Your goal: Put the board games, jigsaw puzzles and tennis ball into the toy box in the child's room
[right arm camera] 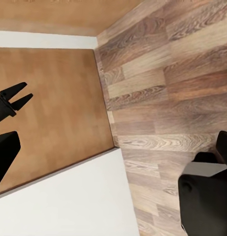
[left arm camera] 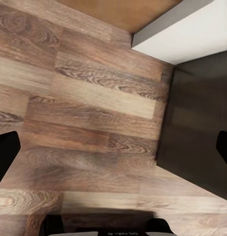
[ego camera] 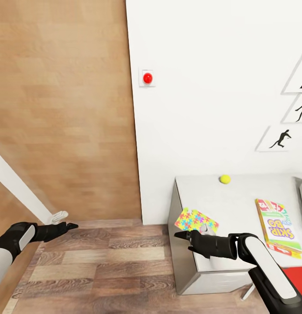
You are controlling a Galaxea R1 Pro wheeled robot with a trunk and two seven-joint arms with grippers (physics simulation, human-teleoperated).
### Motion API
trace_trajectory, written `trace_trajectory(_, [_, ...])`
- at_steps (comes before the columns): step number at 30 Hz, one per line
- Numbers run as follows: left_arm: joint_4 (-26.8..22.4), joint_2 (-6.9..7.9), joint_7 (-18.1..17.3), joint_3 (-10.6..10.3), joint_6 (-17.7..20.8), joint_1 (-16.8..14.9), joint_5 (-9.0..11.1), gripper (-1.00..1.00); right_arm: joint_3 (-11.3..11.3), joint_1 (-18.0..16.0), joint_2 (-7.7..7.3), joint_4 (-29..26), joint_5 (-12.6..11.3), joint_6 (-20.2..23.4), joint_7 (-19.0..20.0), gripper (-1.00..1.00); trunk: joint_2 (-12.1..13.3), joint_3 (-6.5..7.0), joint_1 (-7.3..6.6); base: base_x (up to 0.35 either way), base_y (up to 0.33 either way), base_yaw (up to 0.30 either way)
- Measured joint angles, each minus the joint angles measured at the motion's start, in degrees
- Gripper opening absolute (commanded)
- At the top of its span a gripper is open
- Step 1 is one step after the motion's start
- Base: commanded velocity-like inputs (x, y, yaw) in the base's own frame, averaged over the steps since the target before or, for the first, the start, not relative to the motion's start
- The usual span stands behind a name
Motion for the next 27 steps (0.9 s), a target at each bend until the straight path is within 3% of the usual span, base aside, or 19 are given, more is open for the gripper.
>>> trace_trajectory(17, [0.0,-0.62,0.0,0.0,0.0,0.0,-0.1,1.00,-0.1,0.0,0.15,0.0,0.0,0.0,0.0,1.00,0.0,1.62,0.00,0.089,0.000,0.000])
trace_trajectory(27, [0.0,-0.86,0.0,0.0,0.0,0.0,-0.1,1.00,-0.1,0.0,0.16,0.1,0.0,0.0,0.0,1.00,0.0,2.58,0.02,-0.060,0.000,0.000])
